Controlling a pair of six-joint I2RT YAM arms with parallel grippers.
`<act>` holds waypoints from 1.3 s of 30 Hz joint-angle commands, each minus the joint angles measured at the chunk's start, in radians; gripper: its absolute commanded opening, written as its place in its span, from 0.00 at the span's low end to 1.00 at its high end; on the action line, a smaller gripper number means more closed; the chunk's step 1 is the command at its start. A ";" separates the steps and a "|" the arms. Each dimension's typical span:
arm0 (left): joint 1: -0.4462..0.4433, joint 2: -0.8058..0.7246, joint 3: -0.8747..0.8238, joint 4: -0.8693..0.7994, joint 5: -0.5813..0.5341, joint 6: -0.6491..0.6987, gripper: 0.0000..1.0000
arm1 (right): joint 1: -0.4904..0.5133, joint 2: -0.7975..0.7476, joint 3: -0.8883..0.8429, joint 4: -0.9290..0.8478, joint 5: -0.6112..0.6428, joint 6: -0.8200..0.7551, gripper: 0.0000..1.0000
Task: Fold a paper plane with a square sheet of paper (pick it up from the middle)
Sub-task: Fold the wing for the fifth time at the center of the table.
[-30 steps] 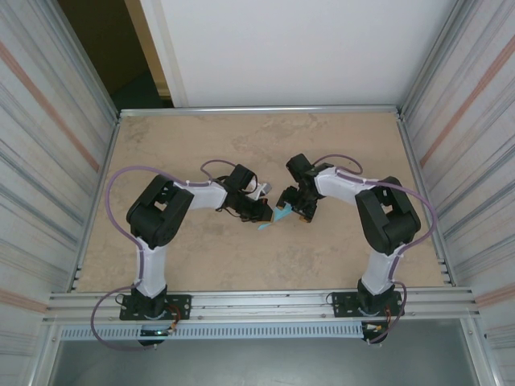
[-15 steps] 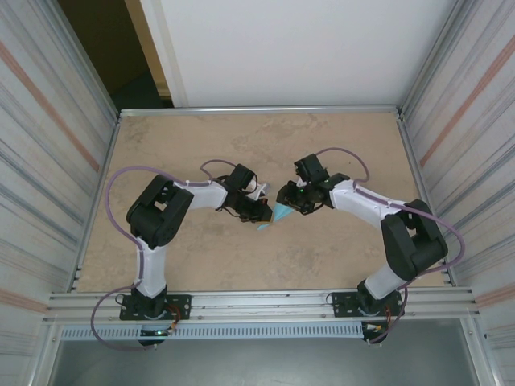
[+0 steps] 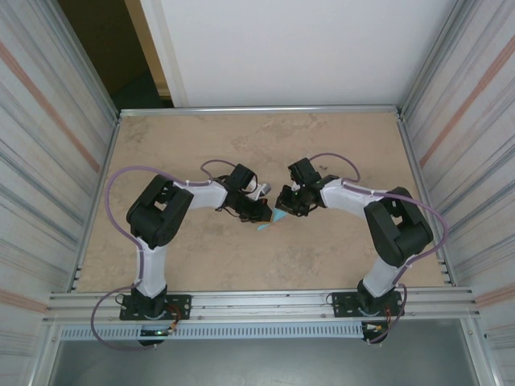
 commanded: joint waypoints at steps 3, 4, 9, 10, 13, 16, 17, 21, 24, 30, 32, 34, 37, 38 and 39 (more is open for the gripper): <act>0.005 0.007 0.006 -0.050 -0.029 0.009 0.08 | -0.016 0.037 -0.002 0.010 -0.013 0.014 0.13; 0.007 0.003 0.006 -0.049 -0.028 0.008 0.08 | -0.017 0.042 -0.003 0.010 -0.012 0.012 0.13; 0.006 -0.023 0.013 -0.052 -0.017 0.008 0.08 | -0.020 0.065 -0.010 0.008 -0.012 0.011 0.11; 0.006 -0.029 0.014 -0.052 -0.013 0.007 0.08 | -0.021 0.066 -0.013 0.009 -0.011 0.011 0.11; 0.006 -0.051 0.016 -0.026 0.015 0.008 0.09 | -0.022 0.072 -0.020 0.008 -0.011 0.011 0.11; 0.004 -0.071 0.008 0.035 0.047 -0.004 0.10 | -0.022 0.076 -0.026 0.010 -0.010 0.010 0.09; 0.004 -0.072 0.011 0.042 0.047 -0.009 0.10 | -0.022 0.078 -0.028 0.011 -0.010 0.011 0.09; 0.004 -0.047 0.027 0.049 0.046 -0.022 0.11 | -0.022 0.082 -0.035 0.014 -0.010 0.012 0.08; 0.001 -0.021 0.043 0.050 0.047 -0.033 0.11 | -0.024 0.084 -0.041 0.019 -0.013 0.011 0.07; -0.002 0.016 0.075 0.017 0.030 -0.037 0.10 | -0.026 0.086 -0.053 0.033 -0.018 0.012 0.06; -0.006 0.026 0.081 0.001 0.029 -0.032 0.10 | -0.027 0.088 -0.056 0.037 -0.020 0.012 0.06; -0.008 0.034 0.087 -0.022 0.020 -0.028 0.09 | -0.030 0.088 -0.061 0.042 -0.020 0.012 0.06; -0.014 0.041 0.092 -0.059 -0.002 -0.018 0.08 | -0.031 0.088 -0.065 0.043 -0.019 0.012 0.06; -0.015 0.041 0.092 -0.068 -0.009 -0.016 0.08 | -0.033 0.088 -0.065 0.045 -0.020 0.012 0.06; -0.016 0.043 0.090 -0.078 -0.019 -0.013 0.08 | -0.035 0.088 -0.067 0.046 -0.020 0.012 0.06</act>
